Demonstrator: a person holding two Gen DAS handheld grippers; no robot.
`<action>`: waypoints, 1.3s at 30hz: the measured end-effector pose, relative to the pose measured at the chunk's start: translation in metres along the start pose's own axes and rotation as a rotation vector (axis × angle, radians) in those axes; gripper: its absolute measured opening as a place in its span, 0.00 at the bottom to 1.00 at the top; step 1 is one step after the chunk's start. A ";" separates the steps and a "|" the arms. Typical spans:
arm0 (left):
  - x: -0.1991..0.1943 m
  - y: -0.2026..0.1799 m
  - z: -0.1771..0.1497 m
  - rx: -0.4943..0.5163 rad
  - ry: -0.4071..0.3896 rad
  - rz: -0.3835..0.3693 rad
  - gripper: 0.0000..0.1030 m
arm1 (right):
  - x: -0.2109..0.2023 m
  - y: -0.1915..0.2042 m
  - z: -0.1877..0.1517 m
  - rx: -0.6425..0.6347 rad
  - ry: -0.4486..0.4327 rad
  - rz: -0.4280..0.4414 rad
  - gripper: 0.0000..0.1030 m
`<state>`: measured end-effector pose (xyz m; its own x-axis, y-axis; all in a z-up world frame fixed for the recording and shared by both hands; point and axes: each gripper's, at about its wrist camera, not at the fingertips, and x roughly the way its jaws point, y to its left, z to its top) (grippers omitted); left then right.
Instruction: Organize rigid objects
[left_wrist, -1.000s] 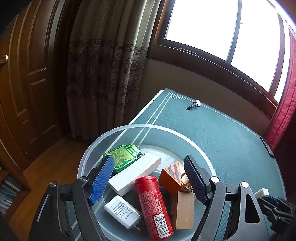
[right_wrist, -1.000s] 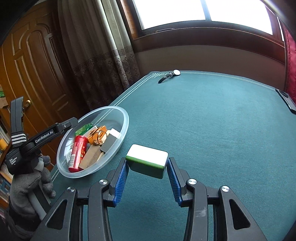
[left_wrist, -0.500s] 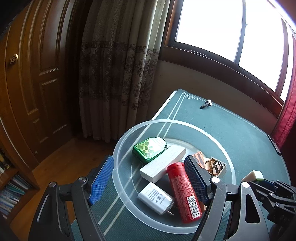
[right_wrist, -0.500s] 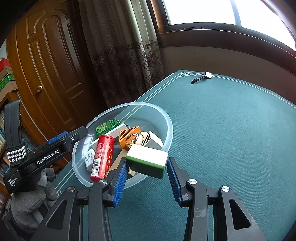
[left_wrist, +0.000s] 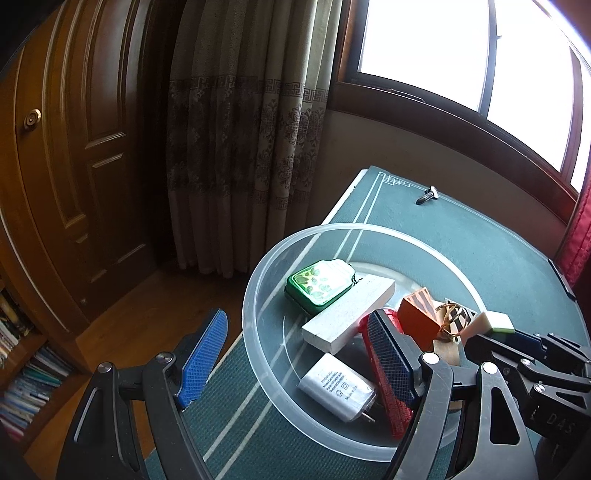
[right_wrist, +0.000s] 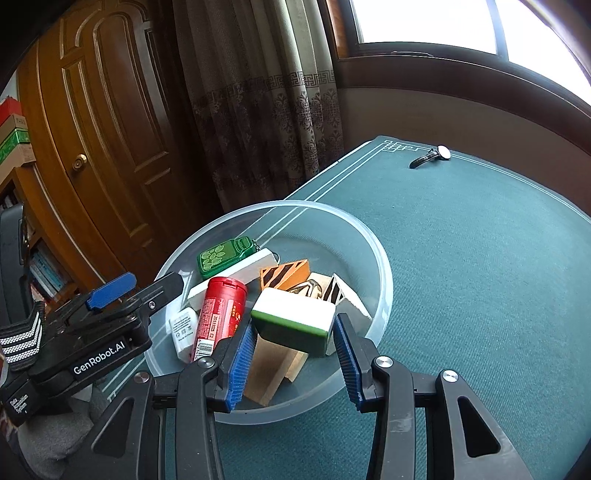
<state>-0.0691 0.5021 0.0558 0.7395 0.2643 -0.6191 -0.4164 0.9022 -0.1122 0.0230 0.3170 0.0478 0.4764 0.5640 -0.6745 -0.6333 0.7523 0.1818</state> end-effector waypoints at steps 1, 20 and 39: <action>0.001 -0.002 0.000 0.004 0.002 0.003 0.77 | 0.001 0.000 0.001 0.000 0.000 -0.001 0.44; 0.004 0.001 -0.002 0.002 0.002 0.025 0.85 | 0.005 0.000 0.007 -0.005 -0.039 -0.047 0.69; -0.015 -0.017 -0.002 0.049 -0.056 0.047 0.98 | -0.020 -0.018 -0.016 0.050 -0.079 -0.072 0.99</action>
<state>-0.0743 0.4823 0.0654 0.7486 0.3244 -0.5782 -0.4263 0.9035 -0.0450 0.0153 0.2863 0.0462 0.5678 0.5312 -0.6289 -0.5649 0.8071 0.1718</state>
